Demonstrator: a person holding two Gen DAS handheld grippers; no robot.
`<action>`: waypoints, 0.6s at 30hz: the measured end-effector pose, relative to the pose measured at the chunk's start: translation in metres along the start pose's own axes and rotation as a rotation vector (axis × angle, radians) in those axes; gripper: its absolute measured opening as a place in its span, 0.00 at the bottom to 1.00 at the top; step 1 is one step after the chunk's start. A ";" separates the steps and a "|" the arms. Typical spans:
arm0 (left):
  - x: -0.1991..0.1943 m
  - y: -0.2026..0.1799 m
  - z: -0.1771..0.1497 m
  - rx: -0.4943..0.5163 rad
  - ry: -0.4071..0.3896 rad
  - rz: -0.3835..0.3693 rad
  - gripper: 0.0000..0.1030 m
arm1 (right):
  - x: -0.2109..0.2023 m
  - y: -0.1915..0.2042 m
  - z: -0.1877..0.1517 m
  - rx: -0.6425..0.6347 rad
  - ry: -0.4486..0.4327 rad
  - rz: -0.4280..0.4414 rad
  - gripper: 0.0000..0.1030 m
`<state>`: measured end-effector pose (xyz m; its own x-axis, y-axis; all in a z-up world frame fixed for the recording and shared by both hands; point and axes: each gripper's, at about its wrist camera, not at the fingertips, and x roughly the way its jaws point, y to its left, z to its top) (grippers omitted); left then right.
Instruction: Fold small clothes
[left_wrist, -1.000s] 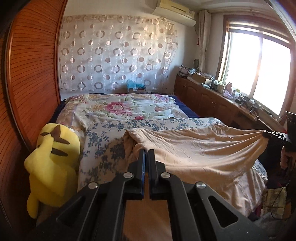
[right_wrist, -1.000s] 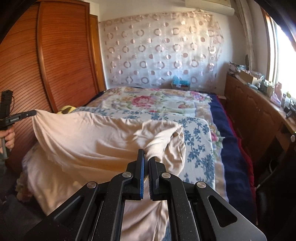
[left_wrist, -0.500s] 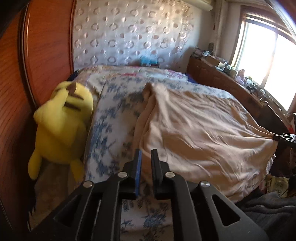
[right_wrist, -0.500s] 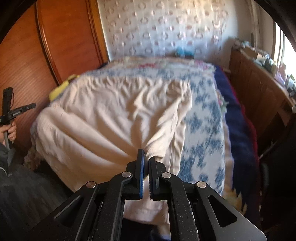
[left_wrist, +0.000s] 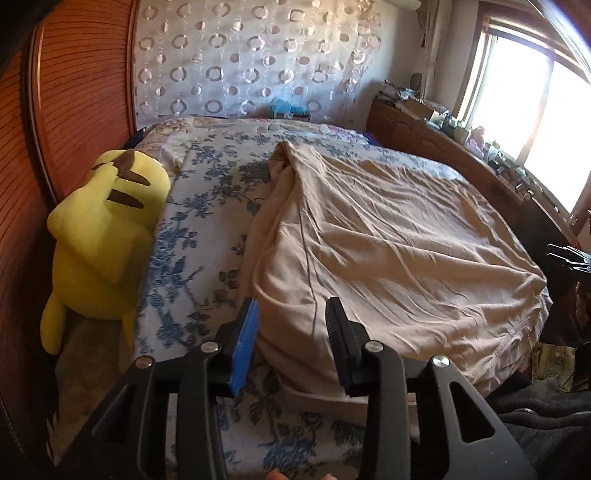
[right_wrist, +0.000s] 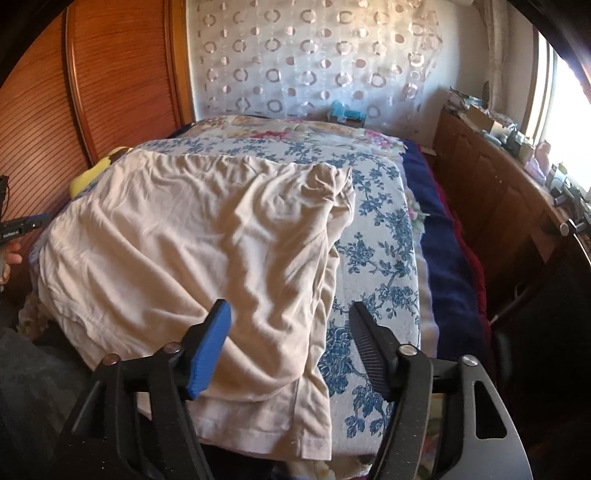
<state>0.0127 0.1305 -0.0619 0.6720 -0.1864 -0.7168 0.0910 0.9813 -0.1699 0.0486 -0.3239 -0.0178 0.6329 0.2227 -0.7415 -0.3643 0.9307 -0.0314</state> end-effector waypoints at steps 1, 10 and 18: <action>0.005 -0.001 0.000 0.004 0.010 0.012 0.35 | 0.003 0.000 0.000 0.004 0.002 -0.003 0.68; 0.023 -0.001 -0.005 0.001 0.061 0.045 0.36 | 0.031 -0.003 -0.003 0.058 0.006 0.015 0.68; 0.025 0.000 -0.006 0.001 0.060 0.063 0.38 | 0.038 0.003 0.003 0.094 -0.030 0.047 0.72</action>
<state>0.0248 0.1259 -0.0842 0.6311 -0.1273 -0.7652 0.0509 0.9911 -0.1229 0.0733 -0.3122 -0.0442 0.6375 0.2741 -0.7200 -0.3294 0.9418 0.0668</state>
